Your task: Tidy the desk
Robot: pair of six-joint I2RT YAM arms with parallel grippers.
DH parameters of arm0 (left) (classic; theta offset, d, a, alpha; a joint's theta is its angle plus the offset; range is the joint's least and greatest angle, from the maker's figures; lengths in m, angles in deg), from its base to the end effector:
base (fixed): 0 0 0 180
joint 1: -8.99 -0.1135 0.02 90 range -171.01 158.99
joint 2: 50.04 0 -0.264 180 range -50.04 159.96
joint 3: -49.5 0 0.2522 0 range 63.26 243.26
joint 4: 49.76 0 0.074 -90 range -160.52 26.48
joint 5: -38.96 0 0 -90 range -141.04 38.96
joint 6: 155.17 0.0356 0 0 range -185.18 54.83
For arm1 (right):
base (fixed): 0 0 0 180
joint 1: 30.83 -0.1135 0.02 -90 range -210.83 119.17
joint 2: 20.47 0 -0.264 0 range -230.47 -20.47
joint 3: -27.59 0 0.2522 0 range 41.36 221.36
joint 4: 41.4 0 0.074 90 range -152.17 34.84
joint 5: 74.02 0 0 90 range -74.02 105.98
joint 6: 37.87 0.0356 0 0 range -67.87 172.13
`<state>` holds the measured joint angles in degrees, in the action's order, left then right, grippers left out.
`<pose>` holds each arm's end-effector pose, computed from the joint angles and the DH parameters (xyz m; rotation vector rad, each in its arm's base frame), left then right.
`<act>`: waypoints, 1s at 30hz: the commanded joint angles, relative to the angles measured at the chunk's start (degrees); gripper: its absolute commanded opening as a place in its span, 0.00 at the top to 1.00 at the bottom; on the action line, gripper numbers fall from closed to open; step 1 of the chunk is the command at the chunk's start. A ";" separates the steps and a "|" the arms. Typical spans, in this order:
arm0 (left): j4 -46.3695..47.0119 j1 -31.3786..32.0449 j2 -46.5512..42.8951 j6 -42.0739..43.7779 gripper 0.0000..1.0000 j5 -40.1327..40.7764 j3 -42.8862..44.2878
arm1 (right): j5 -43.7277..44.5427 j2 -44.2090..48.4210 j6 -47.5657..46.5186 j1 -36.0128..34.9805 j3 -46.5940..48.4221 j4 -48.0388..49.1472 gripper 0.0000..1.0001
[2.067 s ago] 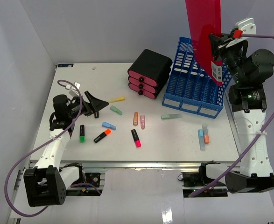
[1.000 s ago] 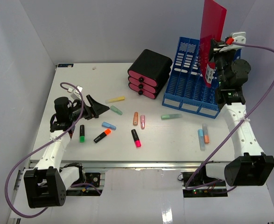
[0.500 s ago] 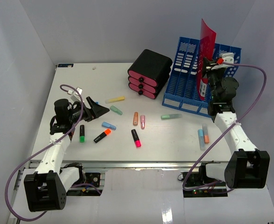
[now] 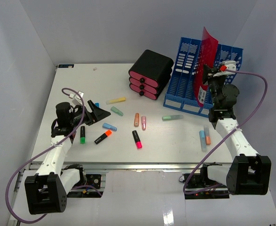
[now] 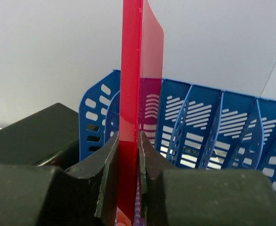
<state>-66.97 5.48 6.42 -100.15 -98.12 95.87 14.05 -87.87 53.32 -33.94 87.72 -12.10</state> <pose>0.2109 -0.0132 0.2443 -0.1590 2.0756 -1.1761 0.2698 0.0159 0.3664 -0.0495 1.1859 0.0860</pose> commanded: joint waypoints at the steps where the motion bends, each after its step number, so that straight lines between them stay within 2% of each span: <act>1: 0.72 0.22 -1.99 0.81 0.02 -0.79 -0.55 | -1.48 2.36 3.42 0.52 -0.45 3.31 0.71; 13: 0.86 0.22 -3.64 1.44 0.02 -1.92 -1.88 | -7.49 2.56 4.18 2.44 0.85 -3.03 0.41; 25: 0.98 0.17 -4.15 1.90 0.02 -2.55 -2.92 | -8.02 -8.51 5.08 2.40 22.45 -22.24 0.41; 30: 0.90 0.17 -4.39 2.02 0.02 -2.83 -3.00 | -5.51 -13.13 5.26 2.40 30.33 -31.23 0.43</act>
<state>-66.93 5.48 3.47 -99.22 -99.60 93.26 6.42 -98.10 57.72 -31.65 111.11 -34.45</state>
